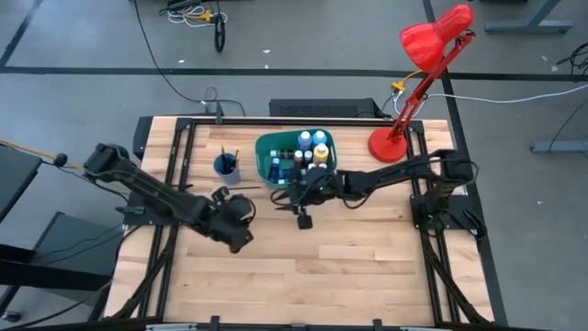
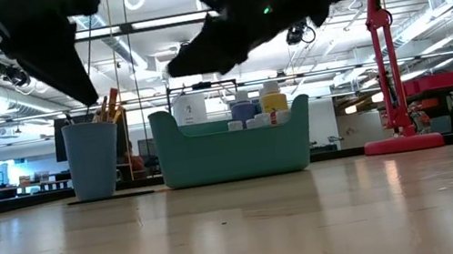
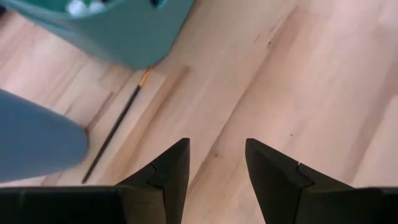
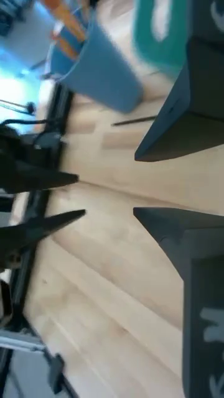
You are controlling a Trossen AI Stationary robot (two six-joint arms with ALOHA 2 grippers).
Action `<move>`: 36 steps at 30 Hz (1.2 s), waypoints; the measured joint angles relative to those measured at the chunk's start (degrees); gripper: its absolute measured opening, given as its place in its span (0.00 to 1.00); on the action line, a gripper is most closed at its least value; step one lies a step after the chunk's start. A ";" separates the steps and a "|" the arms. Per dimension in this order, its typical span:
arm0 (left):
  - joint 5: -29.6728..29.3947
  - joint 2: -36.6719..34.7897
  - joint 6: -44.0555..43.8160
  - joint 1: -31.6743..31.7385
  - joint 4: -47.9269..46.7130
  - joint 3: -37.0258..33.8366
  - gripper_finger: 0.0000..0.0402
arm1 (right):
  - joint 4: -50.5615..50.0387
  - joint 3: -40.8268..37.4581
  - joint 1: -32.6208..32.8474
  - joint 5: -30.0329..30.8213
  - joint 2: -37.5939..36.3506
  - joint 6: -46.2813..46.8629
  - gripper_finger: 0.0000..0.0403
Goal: Pick & Place Paint Supplies
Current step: Adjust the green bin
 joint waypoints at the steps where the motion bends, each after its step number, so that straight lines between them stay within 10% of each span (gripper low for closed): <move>1: -0.81 -0.50 0.19 -0.66 0.00 0.00 0.41 | 2.42 0.17 0.26 -0.15 1.67 0.01 0.33; 11: -3.51 -2.29 0.07 -2.25 -7.03 -0.04 0.41 | -5.34 11.20 0.91 2.65 16.01 2.22 0.33; 19: -4.91 -2.38 0.32 -2.25 -8.77 -0.04 0.41 | -6.54 15.92 0.30 25.93 20.55 -3.66 0.33; 36: -8.69 -2.38 1.51 -2.25 -9.07 -0.04 0.41 | 0.38 15.96 -6.41 19.63 20.08 -3.09 0.33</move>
